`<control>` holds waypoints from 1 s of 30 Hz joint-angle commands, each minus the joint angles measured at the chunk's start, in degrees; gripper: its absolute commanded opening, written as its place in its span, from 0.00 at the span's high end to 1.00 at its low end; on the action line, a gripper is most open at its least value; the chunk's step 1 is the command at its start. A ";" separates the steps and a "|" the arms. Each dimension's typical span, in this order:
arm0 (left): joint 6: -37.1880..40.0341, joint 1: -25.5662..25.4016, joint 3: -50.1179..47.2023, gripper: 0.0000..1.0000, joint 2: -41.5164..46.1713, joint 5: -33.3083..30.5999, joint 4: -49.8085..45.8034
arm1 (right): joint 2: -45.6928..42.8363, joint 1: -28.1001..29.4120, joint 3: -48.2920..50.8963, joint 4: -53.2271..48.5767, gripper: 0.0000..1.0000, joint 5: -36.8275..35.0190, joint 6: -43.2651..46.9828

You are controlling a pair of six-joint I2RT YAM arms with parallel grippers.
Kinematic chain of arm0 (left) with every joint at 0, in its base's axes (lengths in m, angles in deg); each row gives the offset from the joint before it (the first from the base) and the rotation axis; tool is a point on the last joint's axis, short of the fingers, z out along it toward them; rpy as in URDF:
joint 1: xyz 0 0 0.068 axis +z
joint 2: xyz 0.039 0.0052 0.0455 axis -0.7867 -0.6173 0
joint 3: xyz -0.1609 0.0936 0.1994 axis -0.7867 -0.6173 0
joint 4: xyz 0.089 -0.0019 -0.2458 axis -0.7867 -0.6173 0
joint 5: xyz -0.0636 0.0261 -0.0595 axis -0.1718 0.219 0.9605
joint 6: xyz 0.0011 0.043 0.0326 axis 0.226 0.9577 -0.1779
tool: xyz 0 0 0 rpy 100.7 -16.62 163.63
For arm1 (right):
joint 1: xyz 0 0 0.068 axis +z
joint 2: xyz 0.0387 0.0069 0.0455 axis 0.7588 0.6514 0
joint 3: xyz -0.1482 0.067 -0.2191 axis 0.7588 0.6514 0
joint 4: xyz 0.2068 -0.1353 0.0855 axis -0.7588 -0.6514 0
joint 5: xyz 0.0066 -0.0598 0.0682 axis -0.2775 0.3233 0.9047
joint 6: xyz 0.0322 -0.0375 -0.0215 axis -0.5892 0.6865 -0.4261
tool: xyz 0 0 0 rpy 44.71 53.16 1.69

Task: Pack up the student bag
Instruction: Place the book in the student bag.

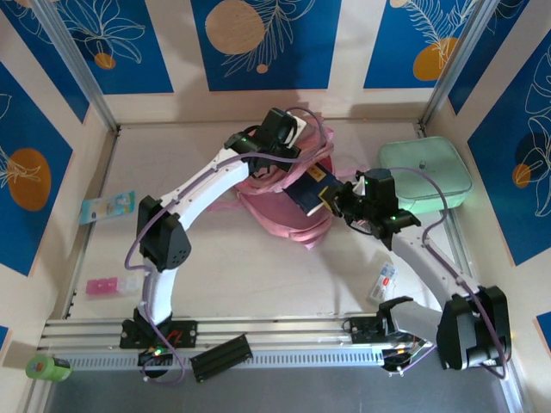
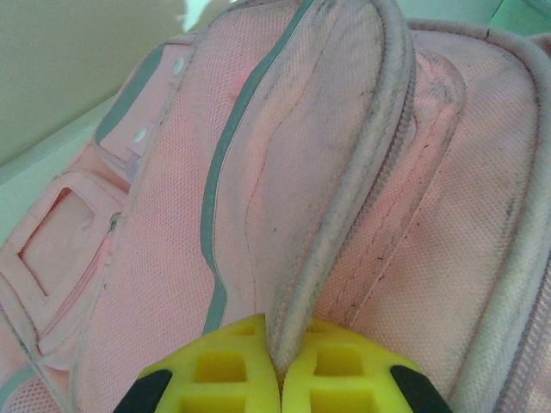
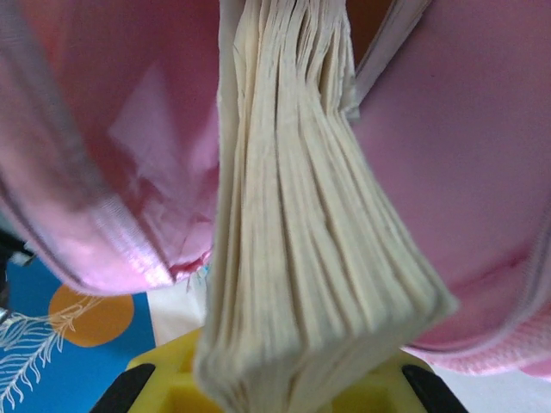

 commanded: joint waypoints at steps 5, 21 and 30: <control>-3.16 1.08 8.88 1.00 -0.38 6.49 5.43 | 10.97 0.57 -2.66 16.61 0.97 -5.16 -9.16; -6.40 2.73 9.62 1.00 0.41 6.11 -0.87 | 37.95 5.13 -17.15 22.34 0.86 -10.52 -16.22; -8.84 5.29 9.12 1.00 0.06 12.15 -2.11 | 37.24 8.31 -17.15 19.93 0.46 -16.11 -17.73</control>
